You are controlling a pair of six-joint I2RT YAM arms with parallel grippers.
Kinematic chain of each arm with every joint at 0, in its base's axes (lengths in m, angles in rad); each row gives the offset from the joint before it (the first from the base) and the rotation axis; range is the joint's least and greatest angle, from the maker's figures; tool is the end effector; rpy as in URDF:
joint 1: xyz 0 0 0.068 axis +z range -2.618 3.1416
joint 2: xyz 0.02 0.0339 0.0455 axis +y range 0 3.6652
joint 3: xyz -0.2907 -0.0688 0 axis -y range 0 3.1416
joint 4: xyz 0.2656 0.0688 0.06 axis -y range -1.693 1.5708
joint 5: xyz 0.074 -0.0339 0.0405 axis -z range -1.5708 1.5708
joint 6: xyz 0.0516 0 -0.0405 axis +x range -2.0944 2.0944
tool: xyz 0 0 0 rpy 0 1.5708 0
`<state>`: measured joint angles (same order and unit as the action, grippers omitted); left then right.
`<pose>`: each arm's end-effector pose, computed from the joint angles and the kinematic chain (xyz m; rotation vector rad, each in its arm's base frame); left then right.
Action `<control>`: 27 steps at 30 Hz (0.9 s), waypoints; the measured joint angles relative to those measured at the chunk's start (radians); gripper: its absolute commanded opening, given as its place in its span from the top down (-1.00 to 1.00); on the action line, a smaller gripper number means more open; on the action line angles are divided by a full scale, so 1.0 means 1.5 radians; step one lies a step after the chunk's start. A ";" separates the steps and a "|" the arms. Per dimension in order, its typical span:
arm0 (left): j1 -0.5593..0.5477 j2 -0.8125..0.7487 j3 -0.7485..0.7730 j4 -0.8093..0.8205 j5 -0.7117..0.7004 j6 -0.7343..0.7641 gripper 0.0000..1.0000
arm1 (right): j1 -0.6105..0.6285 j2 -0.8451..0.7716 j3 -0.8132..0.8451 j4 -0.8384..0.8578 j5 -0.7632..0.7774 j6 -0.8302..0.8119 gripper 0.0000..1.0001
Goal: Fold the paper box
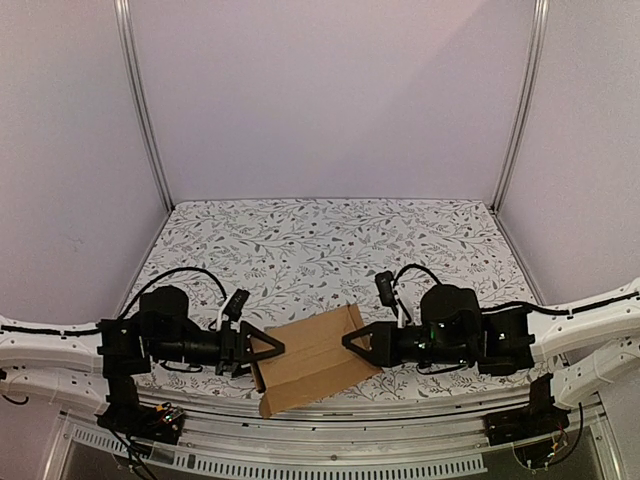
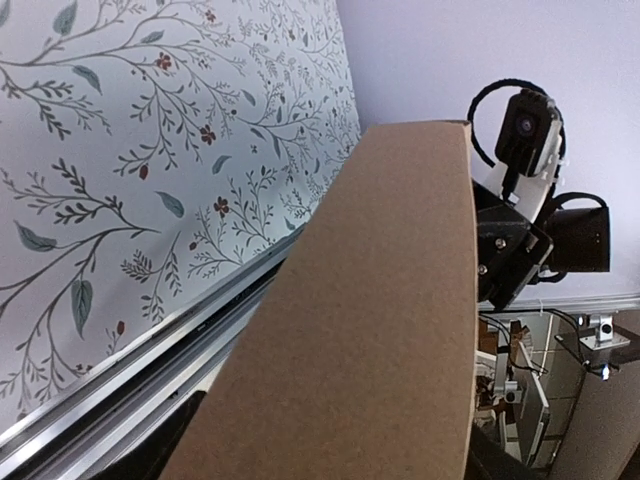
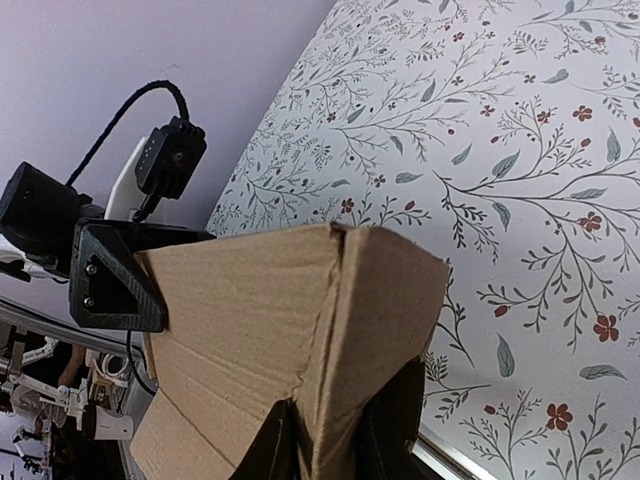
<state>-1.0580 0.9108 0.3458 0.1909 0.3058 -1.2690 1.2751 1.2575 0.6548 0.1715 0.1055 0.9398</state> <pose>0.0909 -0.1931 0.2066 -0.0020 2.4203 -1.6536 0.0918 0.2826 0.2365 -0.3009 2.2351 1.2386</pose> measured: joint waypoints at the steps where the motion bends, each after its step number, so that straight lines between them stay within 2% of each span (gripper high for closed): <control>1: 0.000 -0.010 -0.004 0.007 0.000 -0.001 -0.27 | 0.000 -0.002 0.001 0.000 0.001 0.000 0.55; 5: 0.000 -0.052 -0.011 0.031 -0.002 -0.002 -0.03 | 0.000 -0.008 0.005 0.007 0.009 0.002 0.49; 9: 0.001 -0.076 -0.011 0.042 -0.004 0.003 0.36 | 0.000 -0.009 0.006 0.018 0.008 0.008 0.35; 12: 0.002 -0.082 -0.011 0.044 -0.007 0.008 0.58 | 0.000 -0.008 0.006 0.023 0.008 0.011 0.06; 16: 0.002 -0.092 -0.011 0.045 -0.008 0.013 0.69 | -0.001 -0.009 0.006 0.026 0.003 0.006 -0.31; 19: 0.002 -0.099 -0.011 0.046 -0.008 0.016 0.73 | -0.001 -0.018 0.005 0.022 -0.001 -0.004 -0.51; 24: 0.009 -0.117 -0.011 0.052 -0.004 0.019 0.84 | -0.001 -0.071 0.005 -0.005 -0.005 -0.043 -0.82; 25: 0.011 -0.120 -0.011 0.052 -0.001 0.020 0.86 | -0.001 -0.086 0.005 -0.015 -0.005 -0.055 -0.95; 27: 0.017 -0.121 -0.011 0.053 0.006 0.023 0.89 | -0.001 -0.117 0.008 -0.042 -0.007 -0.089 -0.97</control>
<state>-1.0328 0.7300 0.3298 0.2707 0.3149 -1.2343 1.2739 1.0813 0.6666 0.1089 0.0952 0.8070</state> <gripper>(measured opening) 0.465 0.955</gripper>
